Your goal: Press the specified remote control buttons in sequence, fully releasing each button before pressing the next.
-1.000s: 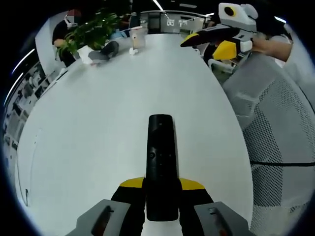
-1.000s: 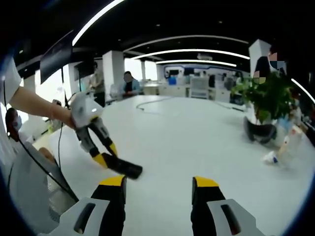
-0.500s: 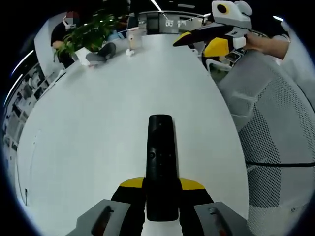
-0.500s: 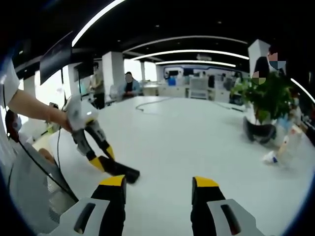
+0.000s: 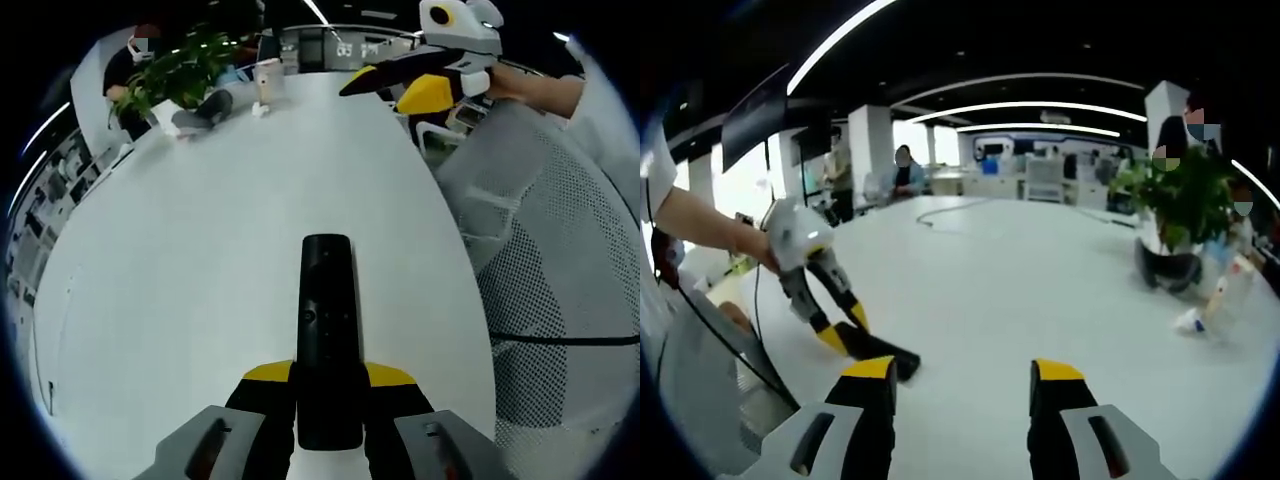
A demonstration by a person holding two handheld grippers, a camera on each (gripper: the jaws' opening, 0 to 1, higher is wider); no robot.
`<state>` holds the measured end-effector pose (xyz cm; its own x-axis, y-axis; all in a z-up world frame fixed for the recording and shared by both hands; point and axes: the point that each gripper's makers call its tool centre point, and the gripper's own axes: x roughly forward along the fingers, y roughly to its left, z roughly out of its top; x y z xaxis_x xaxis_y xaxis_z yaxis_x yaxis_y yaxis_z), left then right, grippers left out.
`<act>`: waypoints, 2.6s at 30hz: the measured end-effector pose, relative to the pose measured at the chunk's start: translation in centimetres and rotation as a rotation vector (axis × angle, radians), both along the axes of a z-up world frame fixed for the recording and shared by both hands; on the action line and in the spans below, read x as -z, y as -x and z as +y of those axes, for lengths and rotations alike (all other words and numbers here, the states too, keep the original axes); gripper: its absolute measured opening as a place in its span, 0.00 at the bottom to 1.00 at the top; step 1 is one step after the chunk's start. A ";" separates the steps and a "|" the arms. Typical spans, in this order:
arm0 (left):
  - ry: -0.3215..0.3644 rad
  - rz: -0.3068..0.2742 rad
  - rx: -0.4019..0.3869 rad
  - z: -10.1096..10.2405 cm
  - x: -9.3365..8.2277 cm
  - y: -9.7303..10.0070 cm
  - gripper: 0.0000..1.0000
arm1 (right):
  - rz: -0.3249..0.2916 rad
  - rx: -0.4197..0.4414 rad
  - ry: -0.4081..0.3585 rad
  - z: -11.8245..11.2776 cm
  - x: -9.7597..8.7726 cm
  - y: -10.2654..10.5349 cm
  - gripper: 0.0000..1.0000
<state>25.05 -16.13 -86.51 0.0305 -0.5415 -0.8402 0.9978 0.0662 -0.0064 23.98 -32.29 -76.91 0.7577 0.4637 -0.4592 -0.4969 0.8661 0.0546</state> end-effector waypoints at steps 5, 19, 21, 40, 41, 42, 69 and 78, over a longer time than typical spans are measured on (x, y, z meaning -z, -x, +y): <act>0.004 0.000 -0.001 -0.1 0.0 0.3 0.24 | 0.001 -0.005 0.003 0.0 0.0 0.0 0.51; 0.013 -0.003 -0.014 -0.3 0.0 1.1 0.24 | 0.000 -0.010 0.006 0.1 0.0 0.0 0.51; 0.017 -0.004 -0.017 -0.3 0.0 1.3 0.24 | 0.000 -0.011 0.006 0.2 0.0 0.0 0.51; 0.050 -0.002 -0.032 -0.5 -0.1 2.8 0.24 | 0.018 -0.052 0.034 0.8 0.5 0.3 0.50; 0.052 -0.003 -0.032 -0.5 -0.1 2.9 0.24 | 0.019 -0.055 0.035 0.9 0.5 0.4 0.50; 0.056 -0.003 -0.034 -0.5 -0.1 3.1 0.24 | 0.020 -0.058 0.037 0.9 0.5 0.4 0.50; 0.077 -0.004 -0.032 -0.9 -0.1 5.6 0.24 | 0.036 -0.077 0.059 1.1 0.9 0.6 0.49; 0.079 -0.005 -0.048 -1.0 -0.1 6.2 0.24 | 0.031 -0.092 0.062 1.4 0.9 0.8 0.49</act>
<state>18.80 -17.09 -86.41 0.0619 -0.6037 -0.7948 0.9936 0.1131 -0.0085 23.17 -30.90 -77.77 0.6983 0.5002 -0.5120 -0.5732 0.8192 0.0186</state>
